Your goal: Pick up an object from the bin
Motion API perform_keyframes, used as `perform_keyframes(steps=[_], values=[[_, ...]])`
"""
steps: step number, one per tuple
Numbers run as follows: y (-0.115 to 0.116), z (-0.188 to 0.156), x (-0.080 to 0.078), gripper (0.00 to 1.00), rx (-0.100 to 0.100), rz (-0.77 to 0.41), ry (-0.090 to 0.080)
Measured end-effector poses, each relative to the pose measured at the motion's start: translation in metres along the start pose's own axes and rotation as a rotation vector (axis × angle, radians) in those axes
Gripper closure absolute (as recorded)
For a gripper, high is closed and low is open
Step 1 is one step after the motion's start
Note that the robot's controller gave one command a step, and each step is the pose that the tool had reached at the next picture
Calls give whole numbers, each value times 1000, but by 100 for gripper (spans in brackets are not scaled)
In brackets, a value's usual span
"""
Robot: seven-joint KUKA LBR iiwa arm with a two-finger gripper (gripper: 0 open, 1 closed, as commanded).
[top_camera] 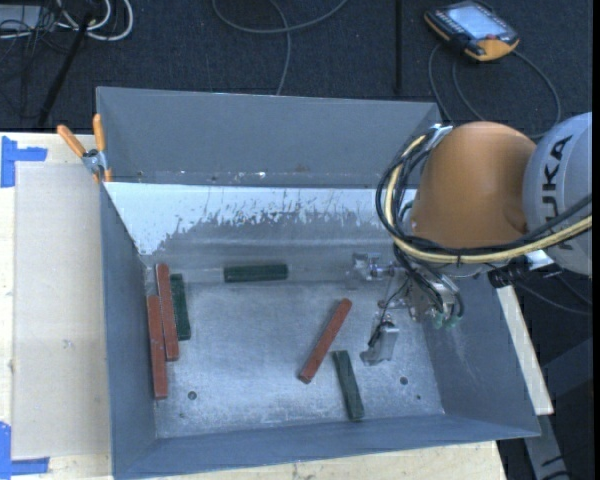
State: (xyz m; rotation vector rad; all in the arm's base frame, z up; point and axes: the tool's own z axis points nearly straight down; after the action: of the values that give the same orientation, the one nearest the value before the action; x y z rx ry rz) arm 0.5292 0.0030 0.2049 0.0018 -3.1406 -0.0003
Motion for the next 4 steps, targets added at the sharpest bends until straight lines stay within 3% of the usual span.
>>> perform_keyframes(steps=[1, 2, 3, 4], values=[[0, 0, 0, 0, 0, 0, 0], [17, 43, -1, 0, 1, -18, -8], [8, 104, 35, 0, -1, 64, 1], [41, 123, 3, 0, 2, 76, 0]])
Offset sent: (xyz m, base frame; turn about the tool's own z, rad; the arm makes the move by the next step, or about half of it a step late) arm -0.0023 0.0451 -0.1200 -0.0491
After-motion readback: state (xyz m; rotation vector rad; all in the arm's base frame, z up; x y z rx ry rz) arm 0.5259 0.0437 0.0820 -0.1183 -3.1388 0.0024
